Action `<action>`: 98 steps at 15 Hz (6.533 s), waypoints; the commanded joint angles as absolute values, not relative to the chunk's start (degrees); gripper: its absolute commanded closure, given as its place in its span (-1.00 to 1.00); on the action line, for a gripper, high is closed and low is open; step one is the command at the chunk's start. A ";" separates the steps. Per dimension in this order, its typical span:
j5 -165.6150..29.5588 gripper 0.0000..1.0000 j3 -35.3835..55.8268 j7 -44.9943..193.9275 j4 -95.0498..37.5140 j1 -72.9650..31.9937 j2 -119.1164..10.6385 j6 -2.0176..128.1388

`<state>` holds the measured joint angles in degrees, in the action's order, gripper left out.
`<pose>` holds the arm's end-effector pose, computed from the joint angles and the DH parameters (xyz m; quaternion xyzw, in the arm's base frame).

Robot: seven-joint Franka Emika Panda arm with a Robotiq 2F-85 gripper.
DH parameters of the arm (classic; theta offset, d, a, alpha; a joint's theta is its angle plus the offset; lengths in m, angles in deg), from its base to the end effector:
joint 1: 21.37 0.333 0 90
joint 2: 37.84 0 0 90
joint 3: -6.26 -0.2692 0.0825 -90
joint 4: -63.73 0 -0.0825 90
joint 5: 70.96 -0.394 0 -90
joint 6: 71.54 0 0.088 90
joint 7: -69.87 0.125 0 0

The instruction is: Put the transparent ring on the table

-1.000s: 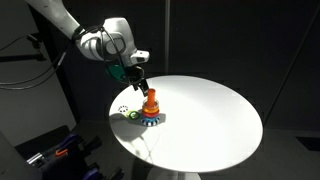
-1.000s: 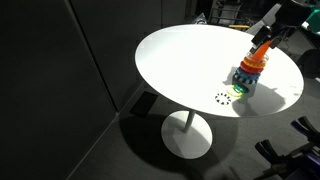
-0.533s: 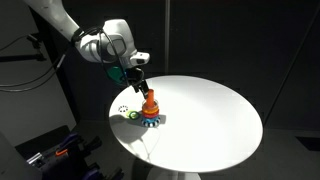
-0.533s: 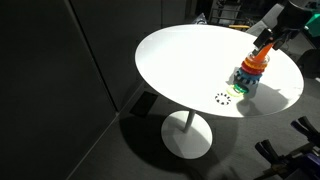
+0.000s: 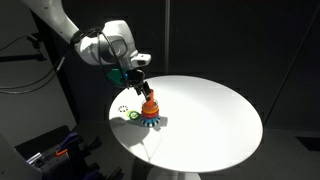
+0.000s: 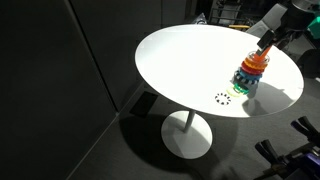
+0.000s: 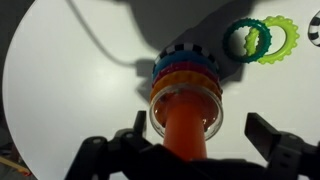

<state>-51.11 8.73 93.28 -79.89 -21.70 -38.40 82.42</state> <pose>0.4892 -0.0157 0.2211 0.9894 -0.0785 0.0985 0.0723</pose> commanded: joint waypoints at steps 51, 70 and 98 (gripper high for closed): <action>-42.77 -0.31 12.43 97.49 -82.16 -21.34 -45.95 100.84; -50.01 -0.31 9.72 96.30 -82.70 -20.89 -34.97 87.25; -63.82 -0.81 1.65 93.14 -80.70 -20.30 -31.79 80.80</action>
